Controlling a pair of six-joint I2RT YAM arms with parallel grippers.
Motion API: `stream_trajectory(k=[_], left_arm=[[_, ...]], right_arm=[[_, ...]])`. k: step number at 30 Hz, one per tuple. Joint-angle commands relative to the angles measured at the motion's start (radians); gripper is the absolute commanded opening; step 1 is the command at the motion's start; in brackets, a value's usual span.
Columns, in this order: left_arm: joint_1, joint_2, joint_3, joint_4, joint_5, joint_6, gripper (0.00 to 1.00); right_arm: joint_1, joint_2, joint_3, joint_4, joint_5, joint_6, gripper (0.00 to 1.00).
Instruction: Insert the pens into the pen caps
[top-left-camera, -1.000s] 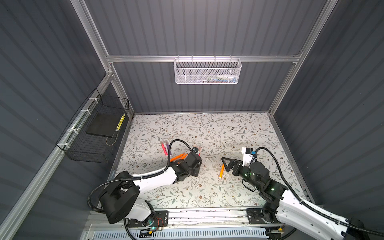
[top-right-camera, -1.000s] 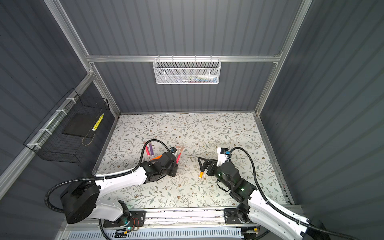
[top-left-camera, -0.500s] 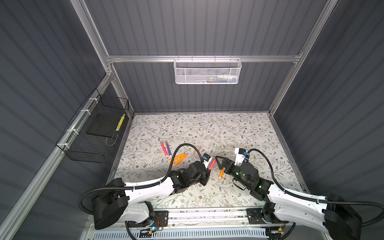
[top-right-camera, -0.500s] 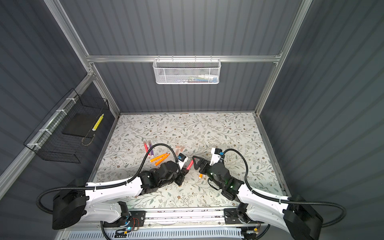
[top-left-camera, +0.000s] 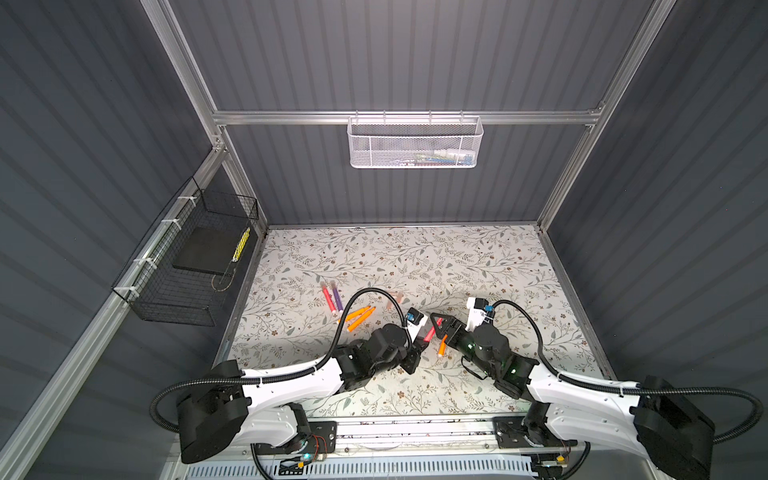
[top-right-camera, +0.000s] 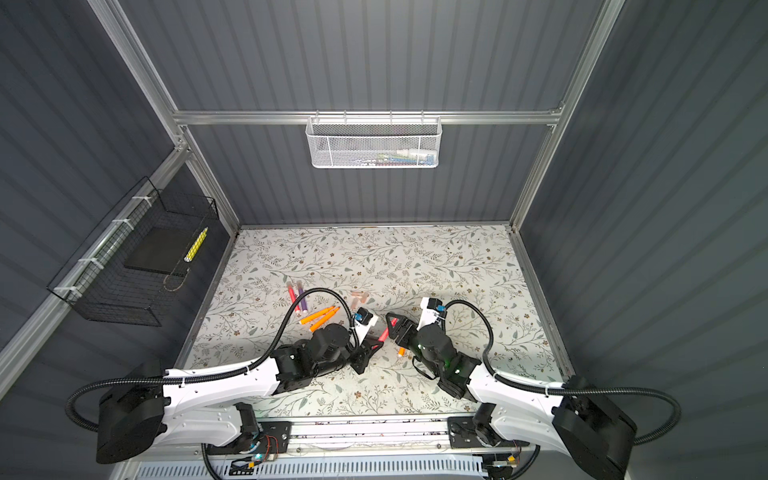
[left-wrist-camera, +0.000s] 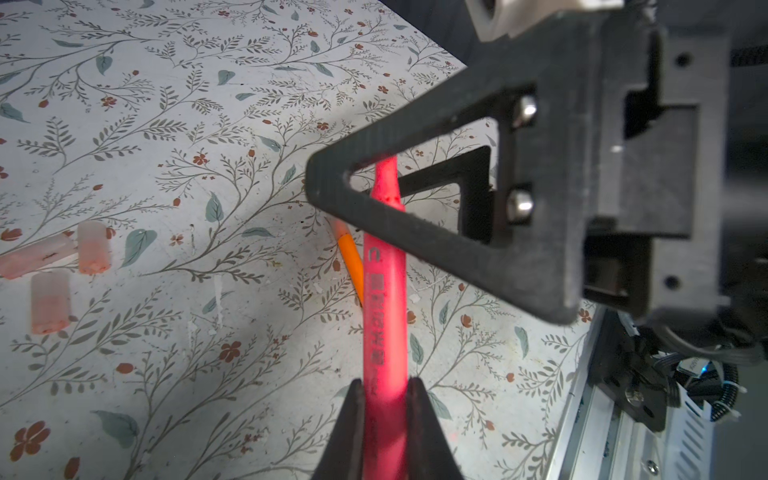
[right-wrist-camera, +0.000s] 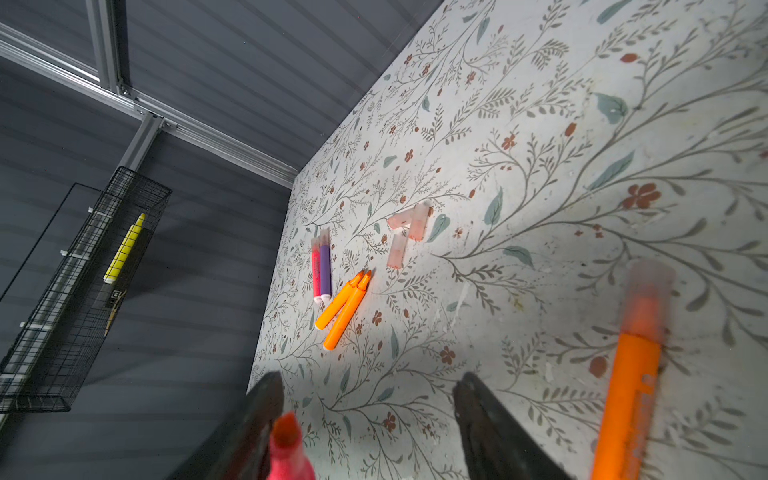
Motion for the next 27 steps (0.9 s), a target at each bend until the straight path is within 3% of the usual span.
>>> stream_trajectory(k=[1, 4, 13, 15, 20, 27], left_arm=[[-0.004, -0.017, -0.019, 0.031, 0.038, 0.023, 0.0], [-0.005, -0.02, -0.025, 0.029, 0.027, 0.019, 0.0], [-0.006, -0.015, -0.027, 0.028, 0.022, 0.019, 0.0], [-0.006, -0.013, -0.024, 0.024, 0.02, 0.02, 0.12], [-0.006, -0.008, -0.027, 0.044, 0.001, 0.022, 0.36], [-0.005, 0.01, -0.022, 0.071, -0.008, 0.014, 0.43]], right_arm=[[0.005, 0.023, 0.046, 0.006, -0.006, -0.005, 0.59], [0.006, 0.037, 0.058, 0.014, -0.013, -0.005, 0.42], [0.014, 0.077, 0.07, 0.014, -0.017, 0.002, 0.07], [0.016, 0.074, 0.071, 0.014, -0.017, 0.002, 0.02], [0.037, 0.067, 0.069, 0.043, -0.013, 0.015, 0.0], [0.09, 0.102, 0.062, 0.136, 0.017, 0.041, 0.0]])
